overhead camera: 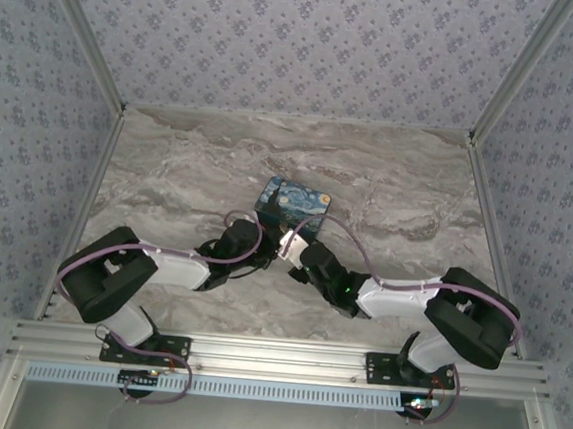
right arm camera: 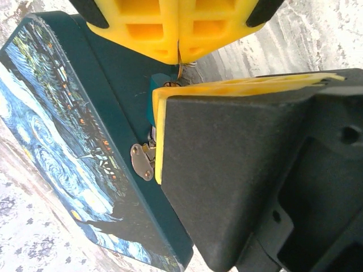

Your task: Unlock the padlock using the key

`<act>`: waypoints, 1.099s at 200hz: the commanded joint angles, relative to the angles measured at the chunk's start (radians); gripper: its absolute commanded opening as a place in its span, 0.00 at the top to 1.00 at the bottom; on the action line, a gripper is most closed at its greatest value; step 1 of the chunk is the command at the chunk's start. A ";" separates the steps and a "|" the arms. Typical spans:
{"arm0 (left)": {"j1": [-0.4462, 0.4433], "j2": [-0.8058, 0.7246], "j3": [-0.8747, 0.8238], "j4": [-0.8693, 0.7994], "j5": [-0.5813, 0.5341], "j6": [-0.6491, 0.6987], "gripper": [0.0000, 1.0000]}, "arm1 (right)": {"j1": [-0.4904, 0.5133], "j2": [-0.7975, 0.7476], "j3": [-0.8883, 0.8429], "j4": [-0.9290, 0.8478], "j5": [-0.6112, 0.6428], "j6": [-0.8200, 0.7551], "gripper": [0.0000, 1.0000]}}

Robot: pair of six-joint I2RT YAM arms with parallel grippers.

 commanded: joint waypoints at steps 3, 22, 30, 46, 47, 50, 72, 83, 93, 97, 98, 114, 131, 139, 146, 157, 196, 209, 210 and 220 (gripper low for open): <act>-0.018 -0.034 0.017 0.013 0.041 0.022 0.92 | -0.035 -0.028 0.009 -0.003 -0.033 0.053 0.96; -0.017 -0.035 0.017 0.011 0.038 0.024 0.92 | -0.036 -0.028 0.006 -0.009 -0.032 0.053 0.96; -0.018 -0.035 0.017 0.010 0.036 0.024 0.92 | -0.037 -0.028 0.003 -0.013 -0.033 0.056 0.96; -0.016 -0.035 0.015 0.009 0.036 0.024 0.92 | -0.040 -0.027 0.001 -0.022 -0.033 0.068 0.95; -0.017 -0.036 0.015 0.009 0.036 0.025 0.92 | -0.041 -0.028 0.000 -0.023 -0.033 0.069 0.95; -0.017 -0.035 0.015 0.009 0.036 0.026 0.92 | -0.042 -0.028 0.000 -0.024 -0.033 0.072 0.95; -0.018 -0.035 0.015 0.001 0.033 0.034 0.92 | -0.046 -0.037 -0.004 -0.045 -0.049 0.098 0.90; -0.018 -0.037 0.014 -0.009 0.030 0.039 0.92 | -0.049 -0.050 -0.007 -0.066 -0.066 0.115 0.85; -0.016 -0.038 0.012 -0.014 0.026 0.047 0.92 | -0.051 -0.071 -0.012 -0.087 -0.086 0.129 0.80; -0.018 -0.038 0.012 -0.019 0.024 0.048 0.92 | -0.051 -0.080 -0.011 -0.097 -0.090 0.135 0.78; -0.018 -0.038 0.011 -0.020 0.024 0.049 0.92 | -0.051 -0.081 -0.013 -0.100 -0.090 0.138 0.77; -0.017 -0.039 0.009 -0.034 0.017 0.066 0.92 | -0.055 -0.133 -0.027 -0.133 -0.119 0.159 0.68; -0.018 -0.047 0.009 -0.069 0.007 0.091 0.92 | -0.074 -0.200 -0.046 -0.172 -0.170 0.189 0.60; -0.017 -0.051 0.010 -0.091 0.003 0.107 0.92 | -0.090 -0.231 -0.054 -0.194 -0.204 0.215 0.56; -0.019 -0.057 0.012 -0.114 -0.002 0.124 0.92 | -0.107 -0.262 -0.057 -0.216 -0.231 0.237 0.54; -0.020 -0.069 0.021 -0.167 -0.012 0.155 0.92 | -0.132 -0.301 -0.058 -0.253 -0.268 0.270 0.49; -0.049 -0.086 0.045 -0.301 -0.065 0.242 0.93 | -0.249 -0.348 -0.007 -0.415 -0.340 0.449 0.42; -0.059 -0.083 0.053 -0.327 -0.080 0.261 0.93 | -0.282 -0.349 -0.010 -0.409 -0.419 0.494 0.42; -0.060 -0.082 0.054 -0.329 -0.082 0.262 0.93 | -0.284 -0.350 -0.010 -0.408 -0.425 0.496 0.42; -0.062 -0.078 0.055 -0.337 -0.085 0.258 0.93 | -0.286 -0.360 -0.035 -0.369 -0.473 0.495 0.41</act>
